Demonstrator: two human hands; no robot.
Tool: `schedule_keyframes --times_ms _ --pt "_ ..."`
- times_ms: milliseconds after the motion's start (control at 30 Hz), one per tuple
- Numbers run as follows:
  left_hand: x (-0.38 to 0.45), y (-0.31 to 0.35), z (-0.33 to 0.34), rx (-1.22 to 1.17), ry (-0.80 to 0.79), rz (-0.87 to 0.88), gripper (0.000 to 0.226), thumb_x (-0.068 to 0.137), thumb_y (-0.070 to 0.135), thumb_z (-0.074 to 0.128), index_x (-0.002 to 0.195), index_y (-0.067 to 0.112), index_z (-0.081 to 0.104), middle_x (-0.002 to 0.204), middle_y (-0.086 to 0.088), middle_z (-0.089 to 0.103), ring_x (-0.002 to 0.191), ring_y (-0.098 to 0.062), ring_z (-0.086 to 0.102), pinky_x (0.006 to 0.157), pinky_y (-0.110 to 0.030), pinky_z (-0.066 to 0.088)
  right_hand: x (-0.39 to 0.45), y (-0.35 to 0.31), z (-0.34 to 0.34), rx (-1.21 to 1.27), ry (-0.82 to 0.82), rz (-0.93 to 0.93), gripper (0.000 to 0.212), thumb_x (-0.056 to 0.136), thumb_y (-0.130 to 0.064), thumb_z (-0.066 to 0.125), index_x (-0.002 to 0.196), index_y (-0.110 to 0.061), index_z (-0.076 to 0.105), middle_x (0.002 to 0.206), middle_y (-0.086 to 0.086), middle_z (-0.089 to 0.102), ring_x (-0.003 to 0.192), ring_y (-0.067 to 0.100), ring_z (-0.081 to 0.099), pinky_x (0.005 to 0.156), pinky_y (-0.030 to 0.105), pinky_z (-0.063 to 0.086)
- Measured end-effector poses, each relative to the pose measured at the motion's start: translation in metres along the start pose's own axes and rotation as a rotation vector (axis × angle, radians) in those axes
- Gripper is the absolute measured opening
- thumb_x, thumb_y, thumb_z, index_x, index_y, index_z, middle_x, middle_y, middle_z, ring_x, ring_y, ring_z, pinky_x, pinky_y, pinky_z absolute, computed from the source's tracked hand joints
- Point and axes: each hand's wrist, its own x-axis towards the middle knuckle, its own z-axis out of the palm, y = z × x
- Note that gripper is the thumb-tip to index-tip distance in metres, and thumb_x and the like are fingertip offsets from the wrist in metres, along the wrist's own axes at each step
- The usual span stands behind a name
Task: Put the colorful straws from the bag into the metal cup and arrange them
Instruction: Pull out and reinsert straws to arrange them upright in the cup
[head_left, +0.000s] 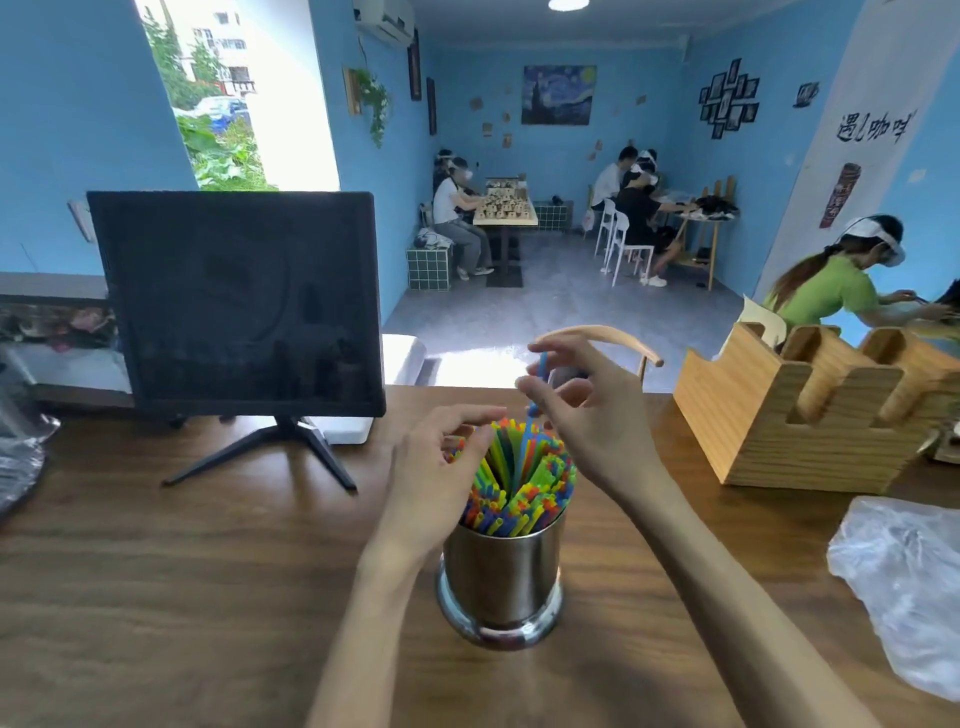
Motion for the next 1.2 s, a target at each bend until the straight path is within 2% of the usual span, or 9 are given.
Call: schedule_keyframes --times_ms 100,233,300,400,500,600,900,1067,1200 --pt "0.0 -0.003 0.002 0.065 0.049 0.019 0.014 0.098 0.023 0.068 0.104 0.034 0.075 0.104 0.018 0.073 0.102 -0.003 0.067 0.087 -0.025 0.054 -0.009 0.009 0.005 -0.161 -0.202 -0.025 0.009 0.089 -0.031 0.079 0.092 -0.022 0.082 0.088 -0.012 0.071 0.08 0.004 0.062 0.072 0.023 0.046" --pt "-0.006 -0.003 0.002 0.11 0.059 0.066 0.022 0.097 0.029 0.07 0.116 0.04 0.07 0.115 0.023 0.067 0.112 -0.001 0.062 0.093 -0.021 0.051 -0.011 0.024 -0.011 -0.142 -0.49 0.091 0.017 0.094 -0.039 0.07 0.106 -0.033 0.081 0.103 -0.015 0.067 0.103 -0.004 0.055 0.081 0.016 0.039" --pt "-0.008 0.0 0.004 0.127 0.028 0.116 0.024 0.095 0.032 0.069 0.117 0.042 0.07 0.116 0.026 0.066 0.116 -0.003 0.061 0.095 -0.022 0.049 -0.014 0.03 -0.019 0.021 -0.416 0.139 0.025 0.1 -0.037 0.062 0.122 -0.039 0.073 0.112 -0.016 0.066 0.107 0.001 0.06 0.082 0.013 0.044" --pt "-0.01 0.003 0.01 0.176 -0.083 0.12 0.024 0.093 0.043 0.067 0.117 0.047 0.068 0.116 0.033 0.062 0.117 0.001 0.056 0.095 -0.021 0.046 -0.023 0.039 -0.031 0.217 -0.198 0.321 0.016 0.101 -0.033 0.062 0.11 -0.04 0.072 0.104 -0.014 0.074 0.094 0.006 0.069 0.073 0.02 0.054" --pt "-0.012 -0.001 0.012 0.272 -0.126 0.133 0.025 0.093 0.045 0.066 0.118 0.047 0.067 0.118 0.037 0.056 0.117 0.006 0.05 0.096 -0.018 0.04 -0.04 0.05 -0.028 0.261 -0.266 0.487 0.019 0.092 -0.044 0.066 0.107 -0.035 0.075 0.103 -0.012 0.076 0.092 0.007 0.069 0.069 0.022 0.056" --pt "-0.013 -0.004 0.014 0.284 -0.103 0.123 0.024 0.093 0.047 0.065 0.117 0.047 0.068 0.112 0.029 0.061 0.117 0.0 0.052 0.099 -0.028 0.045 -0.051 0.052 -0.018 0.34 -0.275 0.594 0.034 0.086 -0.052 0.067 0.104 -0.027 0.08 0.096 -0.003 0.079 0.082 0.005 0.068 0.066 0.023 0.055" --pt "-0.018 -0.006 0.02 0.289 -0.041 0.095 0.026 0.096 0.039 0.067 0.12 0.047 0.066 0.105 0.025 0.065 0.114 -0.001 0.053 0.092 -0.023 0.046 -0.029 0.049 -0.022 0.361 -0.279 0.622 0.03 0.074 -0.046 0.08 0.084 -0.018 0.084 0.085 0.005 0.08 0.081 0.011 0.073 0.065 0.019 0.056" --pt "-0.02 -0.004 0.018 0.266 -0.05 0.057 0.029 0.096 0.041 0.065 0.124 0.05 0.062 0.103 0.024 0.066 0.117 0.002 0.05 0.091 -0.015 0.041 -0.026 0.05 -0.025 0.398 -0.289 0.645 0.033 0.072 -0.037 0.082 0.09 -0.009 0.083 0.088 0.01 0.079 0.082 0.017 0.074 0.071 0.028 0.06" --pt "-0.02 -0.003 0.018 0.268 -0.035 0.045 0.026 0.096 0.04 0.065 0.12 0.05 0.065 0.102 0.022 0.065 0.113 0.002 0.053 0.088 -0.014 0.042 -0.024 0.045 -0.024 0.368 -0.254 0.62 0.032 0.07 -0.034 0.083 0.09 -0.009 0.081 0.081 0.009 0.079 0.074 0.014 0.074 0.062 0.02 0.058"
